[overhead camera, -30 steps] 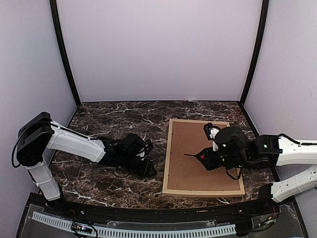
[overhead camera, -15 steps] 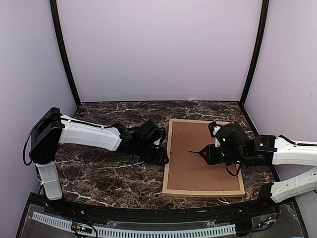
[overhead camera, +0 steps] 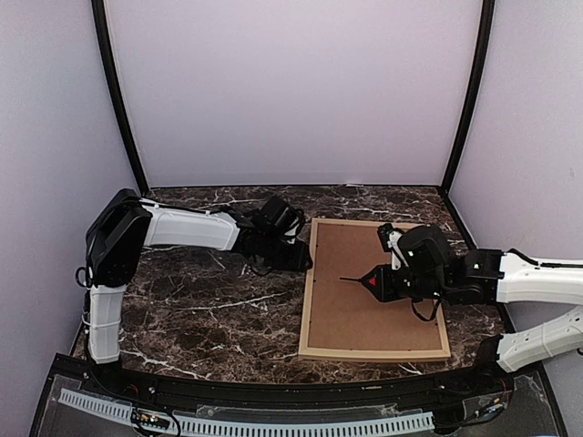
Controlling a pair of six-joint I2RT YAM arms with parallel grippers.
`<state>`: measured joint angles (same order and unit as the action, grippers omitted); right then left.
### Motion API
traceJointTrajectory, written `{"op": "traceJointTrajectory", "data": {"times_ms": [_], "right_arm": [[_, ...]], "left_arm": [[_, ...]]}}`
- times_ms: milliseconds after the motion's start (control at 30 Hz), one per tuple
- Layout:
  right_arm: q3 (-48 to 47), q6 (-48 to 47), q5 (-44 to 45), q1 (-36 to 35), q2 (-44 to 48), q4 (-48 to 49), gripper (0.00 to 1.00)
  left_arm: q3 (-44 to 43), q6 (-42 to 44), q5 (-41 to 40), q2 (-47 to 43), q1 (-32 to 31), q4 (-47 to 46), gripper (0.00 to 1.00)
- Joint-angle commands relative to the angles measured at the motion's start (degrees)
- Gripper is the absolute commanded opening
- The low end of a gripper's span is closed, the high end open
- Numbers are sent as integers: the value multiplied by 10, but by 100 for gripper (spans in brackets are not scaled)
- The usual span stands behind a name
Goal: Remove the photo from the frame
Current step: Move the photo frame to the center of the board.
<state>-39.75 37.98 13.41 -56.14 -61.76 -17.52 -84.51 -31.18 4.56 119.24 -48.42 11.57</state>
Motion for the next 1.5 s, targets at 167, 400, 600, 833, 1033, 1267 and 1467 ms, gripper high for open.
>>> {"op": "traceJointTrajectory", "data": {"times_ms": [167,400,600,833,1033,1267,1467], "right_arm": [[14,2,-11,6,11,26,0],[22,7,-11,6,20,21,0],[18,10,-15,6,15,21,0],[2,8,-27,6,-5,35,0],[-15,2,-43,6,-39,59,0],[-39,-10,-88,5,-81,102,0],[-59,-10,-123,1,-115,134,0]], "left_arm": [[-52,6,36,58,14,-46,47],[-53,-3,31,78,17,-61,40],[-46,-10,-17,77,17,-21,22],[47,-52,-59,22,17,-30,18],[152,-101,-80,-43,17,-50,17],[279,-193,-115,-122,17,-64,17],[364,-267,-114,-176,16,-84,17]]}}
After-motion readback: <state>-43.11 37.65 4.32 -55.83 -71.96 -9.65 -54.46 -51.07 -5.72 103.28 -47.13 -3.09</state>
